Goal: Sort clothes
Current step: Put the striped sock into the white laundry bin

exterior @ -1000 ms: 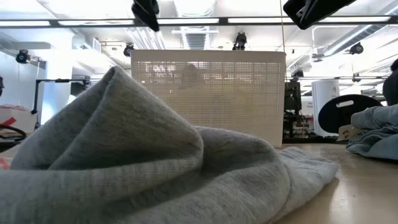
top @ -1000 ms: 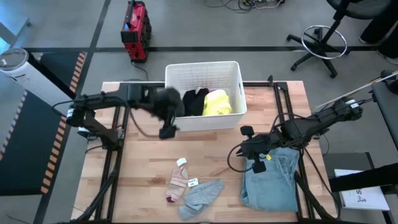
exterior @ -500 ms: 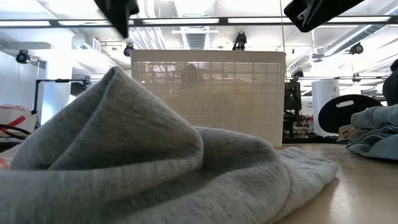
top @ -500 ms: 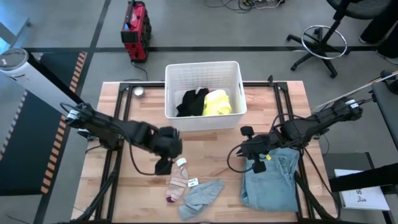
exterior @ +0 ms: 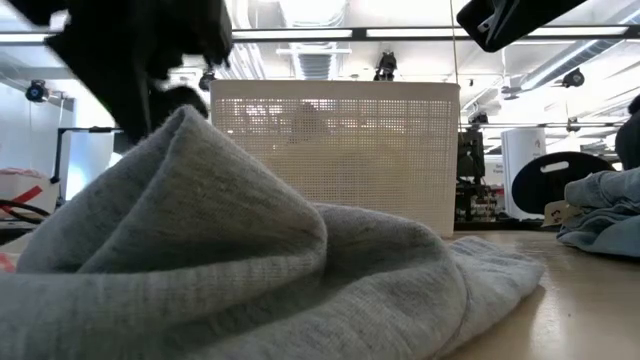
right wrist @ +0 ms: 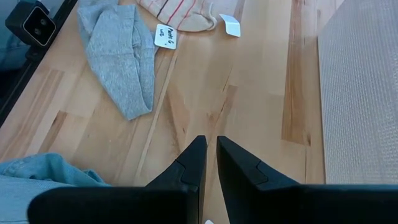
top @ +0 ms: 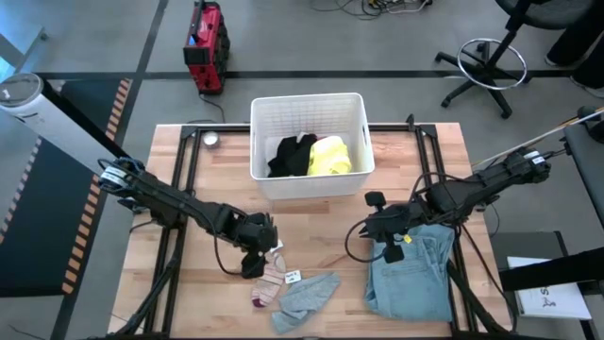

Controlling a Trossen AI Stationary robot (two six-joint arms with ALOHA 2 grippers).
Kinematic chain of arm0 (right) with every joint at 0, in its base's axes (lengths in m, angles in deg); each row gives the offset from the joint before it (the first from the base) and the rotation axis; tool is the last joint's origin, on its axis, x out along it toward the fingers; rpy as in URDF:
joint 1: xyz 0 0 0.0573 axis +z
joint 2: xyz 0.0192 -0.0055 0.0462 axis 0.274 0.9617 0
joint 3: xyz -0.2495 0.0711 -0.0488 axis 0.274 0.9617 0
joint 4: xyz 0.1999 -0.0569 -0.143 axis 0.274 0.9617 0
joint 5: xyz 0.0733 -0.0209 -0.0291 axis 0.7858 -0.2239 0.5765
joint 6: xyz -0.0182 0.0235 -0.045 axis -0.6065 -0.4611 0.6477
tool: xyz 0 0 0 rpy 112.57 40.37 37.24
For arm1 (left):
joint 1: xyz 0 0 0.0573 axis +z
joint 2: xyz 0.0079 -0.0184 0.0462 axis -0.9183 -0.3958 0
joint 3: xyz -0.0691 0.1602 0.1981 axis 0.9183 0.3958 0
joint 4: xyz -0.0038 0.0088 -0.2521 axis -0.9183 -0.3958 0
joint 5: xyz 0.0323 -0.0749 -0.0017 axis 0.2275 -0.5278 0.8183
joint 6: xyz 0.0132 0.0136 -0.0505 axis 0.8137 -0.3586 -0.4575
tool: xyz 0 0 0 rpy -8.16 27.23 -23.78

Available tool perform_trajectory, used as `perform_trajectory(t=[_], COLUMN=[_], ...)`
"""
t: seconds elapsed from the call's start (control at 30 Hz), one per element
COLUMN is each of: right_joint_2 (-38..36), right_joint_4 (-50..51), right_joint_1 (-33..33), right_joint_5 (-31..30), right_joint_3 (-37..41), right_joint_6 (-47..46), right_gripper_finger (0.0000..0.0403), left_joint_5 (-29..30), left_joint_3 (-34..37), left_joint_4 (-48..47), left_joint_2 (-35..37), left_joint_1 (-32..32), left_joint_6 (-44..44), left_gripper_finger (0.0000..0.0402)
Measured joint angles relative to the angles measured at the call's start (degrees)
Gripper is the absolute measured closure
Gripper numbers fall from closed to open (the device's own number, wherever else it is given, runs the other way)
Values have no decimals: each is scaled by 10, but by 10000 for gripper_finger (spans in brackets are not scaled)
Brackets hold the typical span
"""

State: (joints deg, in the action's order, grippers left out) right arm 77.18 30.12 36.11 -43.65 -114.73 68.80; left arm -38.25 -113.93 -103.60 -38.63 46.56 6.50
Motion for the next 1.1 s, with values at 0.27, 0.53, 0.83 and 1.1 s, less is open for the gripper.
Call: perform_trajectory(t=[0.27,0.53,0.83,1.1], right_joint_2=[0,0,0,0], right_joint_4=[0,0,-1,-5], right_joint_1=[0,0,0,0], right_joint_5=[0,0,0,0], right_joint_3=[1,1,2,17], right_joint_6=[1,2,2,0], right_gripper_finger=[380,380,379,379], left_joint_5=[0,0,0,6], left_joint_3=[85,125,132,128], left_joint_4=[121,166,199,210], left_joint_2=[0,0,-27,-69], left_joint_1=[0,1,0,-2], left_joint_6=[-32,-57,-60,-64], left_gripper_finger=[165,170,171,198])
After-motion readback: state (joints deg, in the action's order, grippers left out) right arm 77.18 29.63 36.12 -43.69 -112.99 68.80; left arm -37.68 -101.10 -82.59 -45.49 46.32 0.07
